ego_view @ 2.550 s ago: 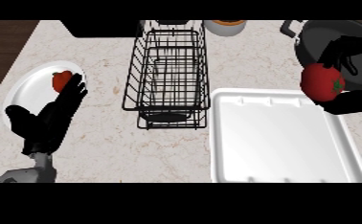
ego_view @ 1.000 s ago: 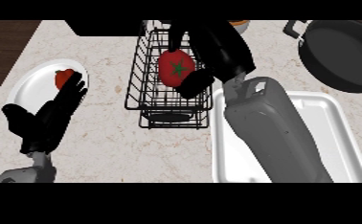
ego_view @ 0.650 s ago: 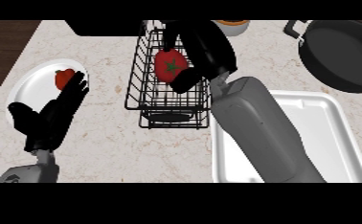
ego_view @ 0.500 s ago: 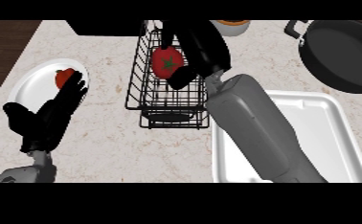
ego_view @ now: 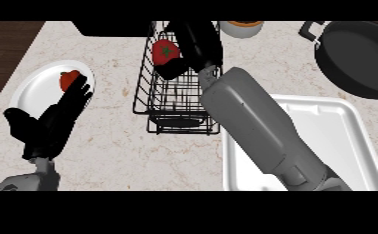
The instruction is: Pick the tomato from the tray and place it in the tiered basket
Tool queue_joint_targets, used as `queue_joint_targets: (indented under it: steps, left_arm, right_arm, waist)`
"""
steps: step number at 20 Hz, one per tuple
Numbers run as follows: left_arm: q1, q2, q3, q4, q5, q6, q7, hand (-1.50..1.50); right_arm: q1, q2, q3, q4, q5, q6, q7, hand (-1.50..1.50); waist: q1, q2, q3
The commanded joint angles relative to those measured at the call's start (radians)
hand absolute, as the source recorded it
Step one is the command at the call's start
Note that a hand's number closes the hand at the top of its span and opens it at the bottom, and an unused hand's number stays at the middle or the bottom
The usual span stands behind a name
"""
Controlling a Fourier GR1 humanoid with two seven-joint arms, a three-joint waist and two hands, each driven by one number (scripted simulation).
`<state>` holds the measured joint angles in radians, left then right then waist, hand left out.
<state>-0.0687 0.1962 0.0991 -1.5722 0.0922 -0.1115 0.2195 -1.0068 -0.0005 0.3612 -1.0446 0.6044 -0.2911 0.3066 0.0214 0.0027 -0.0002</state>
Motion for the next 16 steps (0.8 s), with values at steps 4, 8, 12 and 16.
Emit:
queue_joint_targets:
  steps: [4,8,12,16]
  left_arm:
    - [-0.010,-0.030,-0.014,-0.006,-0.015,0.017,0.009,0.00]
    - [0.011,-0.003,0.019,0.038,0.002,-0.018,-0.044,0.00]
    - [-0.041,-0.007,0.009,0.018,-0.011,0.007,0.012,0.00]
    - [-0.050,-0.035,-0.010,0.000,-0.029,0.038,0.034,0.00]
  right_arm:
    - [0.006,0.000,0.061,0.022,-0.128,-0.115,-0.038,-1.50]
    - [-0.029,0.000,-0.033,0.025,-0.271,-0.140,-0.050,-1.50]
    - [0.010,0.000,-0.072,-0.057,-0.379,-0.174,-0.041,-1.50]
    - [0.005,0.000,-0.209,-0.050,-0.481,-0.189,-0.100,-1.50]
  waist:
    - [-0.006,-0.001,0.000]
    - [0.000,0.001,0.000]
    - [-0.011,-0.003,0.001]
    - [-0.013,0.000,0.001]
